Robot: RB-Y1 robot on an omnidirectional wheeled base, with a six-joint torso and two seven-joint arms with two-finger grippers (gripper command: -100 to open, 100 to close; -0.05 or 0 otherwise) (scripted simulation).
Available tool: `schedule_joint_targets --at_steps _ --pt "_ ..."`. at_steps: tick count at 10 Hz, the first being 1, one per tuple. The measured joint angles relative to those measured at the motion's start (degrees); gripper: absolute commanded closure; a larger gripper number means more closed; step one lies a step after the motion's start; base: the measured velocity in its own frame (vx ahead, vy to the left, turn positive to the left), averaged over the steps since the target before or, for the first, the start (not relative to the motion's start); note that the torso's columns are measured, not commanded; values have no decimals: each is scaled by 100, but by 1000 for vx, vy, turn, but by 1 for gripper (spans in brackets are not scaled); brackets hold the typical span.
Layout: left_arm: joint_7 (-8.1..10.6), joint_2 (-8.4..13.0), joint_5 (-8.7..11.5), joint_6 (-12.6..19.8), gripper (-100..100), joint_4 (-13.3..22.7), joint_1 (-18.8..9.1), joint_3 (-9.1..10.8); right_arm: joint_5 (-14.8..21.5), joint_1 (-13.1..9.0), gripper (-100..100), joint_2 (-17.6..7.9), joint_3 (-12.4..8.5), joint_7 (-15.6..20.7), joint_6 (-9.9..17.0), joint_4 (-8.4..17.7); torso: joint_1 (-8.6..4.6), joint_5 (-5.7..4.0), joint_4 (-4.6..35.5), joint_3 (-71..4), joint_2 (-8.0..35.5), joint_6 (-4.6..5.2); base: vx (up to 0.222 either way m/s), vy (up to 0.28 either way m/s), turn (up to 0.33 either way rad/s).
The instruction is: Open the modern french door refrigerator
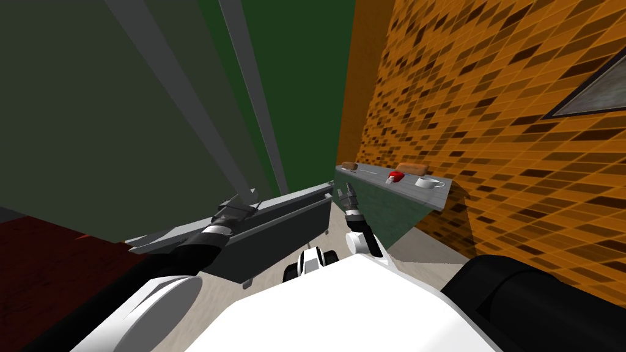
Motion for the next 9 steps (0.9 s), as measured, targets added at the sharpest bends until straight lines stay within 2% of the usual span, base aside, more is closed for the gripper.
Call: schedule_joint_targets --at_steps 1,2,3,4,9 --pt "14 7 7 12 100 -3 -3 12 0 0 0 0 0 0 0 0 8 1 1 5 12 0 9 -1 11" --pt "14 4 4 2 100 -7 -10 22 0 0 0 -1 -1 0 0 0 12 6 0 18 27 7 -168 160 -128" --pt "23 60 39 24 100 13 -103 -53 0 -4 0 -2 -2 0 0 0 34 6 12 43 73 23 -203 163 -160" --pt "7 105 93 11 100 0 -115 -127 0 -4 0 -2 -1 0 1 1 21 12 17 58 84 -9 -176 140 -93" --pt "-62 376 375 59 100 18 -224 -597 0 -4 0 -2 -2 0 1 1 37 6 24 19 40 -18 -220 185 -128"
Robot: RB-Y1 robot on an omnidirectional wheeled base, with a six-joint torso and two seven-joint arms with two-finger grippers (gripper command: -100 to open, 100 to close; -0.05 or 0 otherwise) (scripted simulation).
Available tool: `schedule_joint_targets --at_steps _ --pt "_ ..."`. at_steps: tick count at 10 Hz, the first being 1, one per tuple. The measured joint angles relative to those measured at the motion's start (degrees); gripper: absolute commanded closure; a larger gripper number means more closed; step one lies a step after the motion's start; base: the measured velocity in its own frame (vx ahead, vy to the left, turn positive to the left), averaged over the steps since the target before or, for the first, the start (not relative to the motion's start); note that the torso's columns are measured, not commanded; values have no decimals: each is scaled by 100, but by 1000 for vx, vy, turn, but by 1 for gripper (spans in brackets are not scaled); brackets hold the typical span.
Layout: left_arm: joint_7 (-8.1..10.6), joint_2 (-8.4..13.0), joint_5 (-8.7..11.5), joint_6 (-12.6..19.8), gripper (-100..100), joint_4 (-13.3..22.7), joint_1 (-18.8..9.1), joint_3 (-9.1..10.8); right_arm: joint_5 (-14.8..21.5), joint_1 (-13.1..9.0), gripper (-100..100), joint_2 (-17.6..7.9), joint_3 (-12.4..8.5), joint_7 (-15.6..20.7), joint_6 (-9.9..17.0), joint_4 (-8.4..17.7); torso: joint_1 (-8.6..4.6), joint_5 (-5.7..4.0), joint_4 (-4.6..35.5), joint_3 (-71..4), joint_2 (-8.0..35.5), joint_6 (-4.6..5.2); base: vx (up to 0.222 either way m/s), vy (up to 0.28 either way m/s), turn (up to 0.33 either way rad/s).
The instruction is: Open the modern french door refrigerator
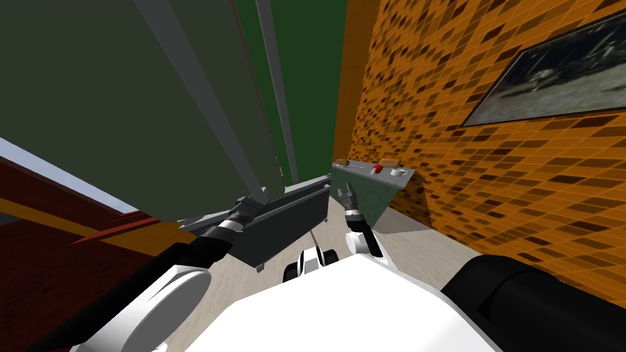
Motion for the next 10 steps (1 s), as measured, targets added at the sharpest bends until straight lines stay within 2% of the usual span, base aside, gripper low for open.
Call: schedule_joint_targets --at_steps 2,4,5,7,10 --pt "-29 121 104 11 100 45 -110 -185 0 0 0 0 0 0 0 0 -6 -6 4 -10 -11 6 -218 193 -132" --pt "-47 201 188 21 100 97 -165 -310 0 2 0 1 1 0 0 0 -32 -10 -7 -31 -48 -1 -96 81 -59" --pt "-62 216 205 19 100 100 -165 -368 0 2 0 1 0 0 0 0 -38 -13 -20 -35 -54 23 -131 196 -143" --pt "-62 271 258 68 100 127 -340 -561 0 1 0 -1 -1 0 0 0 8 1 -8 -6 -8 13 -174 264 -181" --pt "-136 421 448 40 100 64 -366 -863 0 2 0 0 0 0 0 0 -1 1 -3 -11 -16 2 -160 212 -133"
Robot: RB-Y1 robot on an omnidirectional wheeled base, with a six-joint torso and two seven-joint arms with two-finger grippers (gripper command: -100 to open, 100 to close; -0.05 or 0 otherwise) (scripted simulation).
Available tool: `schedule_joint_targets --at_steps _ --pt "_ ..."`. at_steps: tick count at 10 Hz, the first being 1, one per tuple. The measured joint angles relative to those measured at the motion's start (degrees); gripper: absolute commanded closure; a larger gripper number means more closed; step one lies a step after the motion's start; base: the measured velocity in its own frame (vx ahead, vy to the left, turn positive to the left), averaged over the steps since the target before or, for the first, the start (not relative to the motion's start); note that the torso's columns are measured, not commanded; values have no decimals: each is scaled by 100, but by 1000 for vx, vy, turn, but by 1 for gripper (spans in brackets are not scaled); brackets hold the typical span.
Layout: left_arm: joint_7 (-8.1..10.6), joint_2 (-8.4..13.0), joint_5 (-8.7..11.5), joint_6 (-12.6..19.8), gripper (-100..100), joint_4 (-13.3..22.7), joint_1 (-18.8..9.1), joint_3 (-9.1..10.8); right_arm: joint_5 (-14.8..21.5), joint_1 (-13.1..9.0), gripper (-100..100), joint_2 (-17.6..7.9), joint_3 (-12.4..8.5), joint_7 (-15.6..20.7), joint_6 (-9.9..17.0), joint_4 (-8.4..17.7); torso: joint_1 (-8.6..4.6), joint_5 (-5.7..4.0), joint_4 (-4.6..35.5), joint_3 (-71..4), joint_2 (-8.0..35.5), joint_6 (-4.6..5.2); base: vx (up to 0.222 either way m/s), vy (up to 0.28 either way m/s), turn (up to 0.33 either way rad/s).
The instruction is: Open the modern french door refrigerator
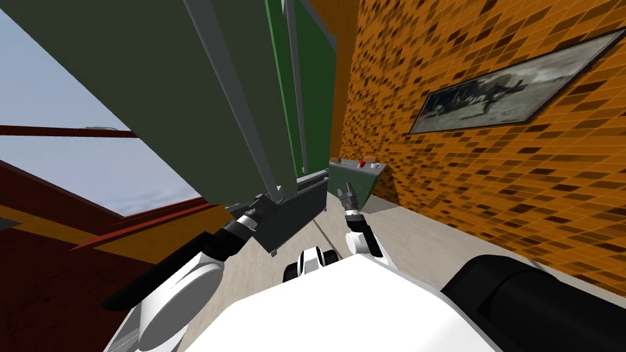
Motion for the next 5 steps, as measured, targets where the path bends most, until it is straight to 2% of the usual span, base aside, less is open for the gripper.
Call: schedule_joint_targets --at_steps 3,5 --pt "-77 187 236 -58 100 34 -105 -270 0 0 0 0 0 0 0 0 22 7 1 -7 -7 -5 -172 243 -148" --pt "-100 220 266 -33 100 24 -142 -411 0 1 0 1 1 0 0 0 -37 -8 -8 -22 -34 1 -83 100 -67"
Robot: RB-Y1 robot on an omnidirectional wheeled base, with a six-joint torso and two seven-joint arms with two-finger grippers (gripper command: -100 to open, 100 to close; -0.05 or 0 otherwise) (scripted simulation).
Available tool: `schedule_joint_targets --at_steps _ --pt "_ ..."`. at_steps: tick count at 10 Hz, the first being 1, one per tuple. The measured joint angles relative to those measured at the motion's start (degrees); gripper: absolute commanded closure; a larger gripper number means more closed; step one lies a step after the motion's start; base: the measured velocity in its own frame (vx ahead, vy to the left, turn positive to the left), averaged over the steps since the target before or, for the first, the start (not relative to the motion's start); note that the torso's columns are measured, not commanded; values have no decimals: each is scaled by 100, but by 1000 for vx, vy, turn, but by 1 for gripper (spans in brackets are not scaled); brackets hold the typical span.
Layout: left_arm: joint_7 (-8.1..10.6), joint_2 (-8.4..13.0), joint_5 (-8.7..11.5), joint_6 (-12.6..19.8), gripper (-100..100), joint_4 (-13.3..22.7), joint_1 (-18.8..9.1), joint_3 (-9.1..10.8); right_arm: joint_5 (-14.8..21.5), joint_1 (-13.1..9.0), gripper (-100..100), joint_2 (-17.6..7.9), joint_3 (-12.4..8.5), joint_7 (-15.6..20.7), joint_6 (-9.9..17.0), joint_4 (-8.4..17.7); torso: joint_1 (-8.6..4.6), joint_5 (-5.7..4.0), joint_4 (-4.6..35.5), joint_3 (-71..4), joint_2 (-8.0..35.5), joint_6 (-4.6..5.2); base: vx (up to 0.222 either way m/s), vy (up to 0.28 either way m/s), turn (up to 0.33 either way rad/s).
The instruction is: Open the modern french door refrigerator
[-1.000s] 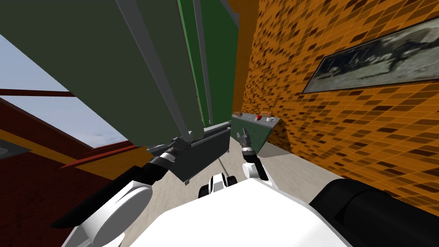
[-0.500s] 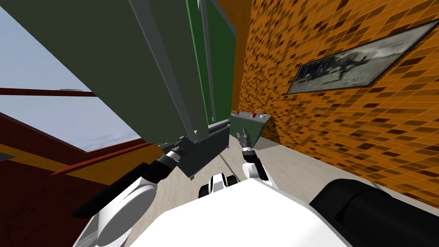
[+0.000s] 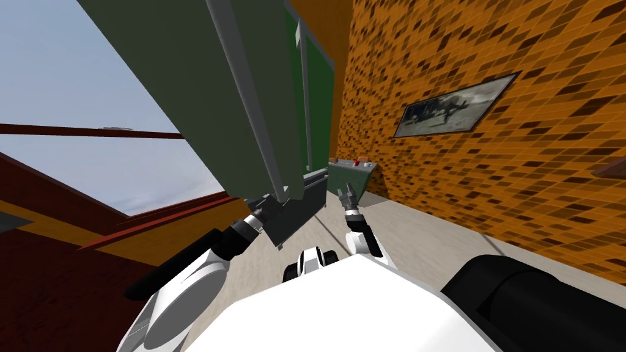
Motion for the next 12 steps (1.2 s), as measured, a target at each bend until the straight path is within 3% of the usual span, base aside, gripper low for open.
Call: schedule_joint_targets --at_steps 4,8,9,12 --pt "-161 99 292 -27 100 90 -206 -301 0 -1 0 -2 -1 0 0 0 70 20 -3 17 24 0 -109 254 -169" --pt "-340 247 652 -27 100 155 -419 -589 0 0 0 -2 -1 0 0 0 50 14 2 9 19 2 -127 235 -142" --pt "-377 280 734 -22 -100 162 -472 -658 0 0 0 -2 -1 0 0 0 51 15 4 11 23 -1 -88 91 -94" --pt "-274 512 1035 89 -100 494 -840 -286 0 0 0 2 2 0 0 -1 -69 -26 -11 -12 -13 33 -77 -67 -82"
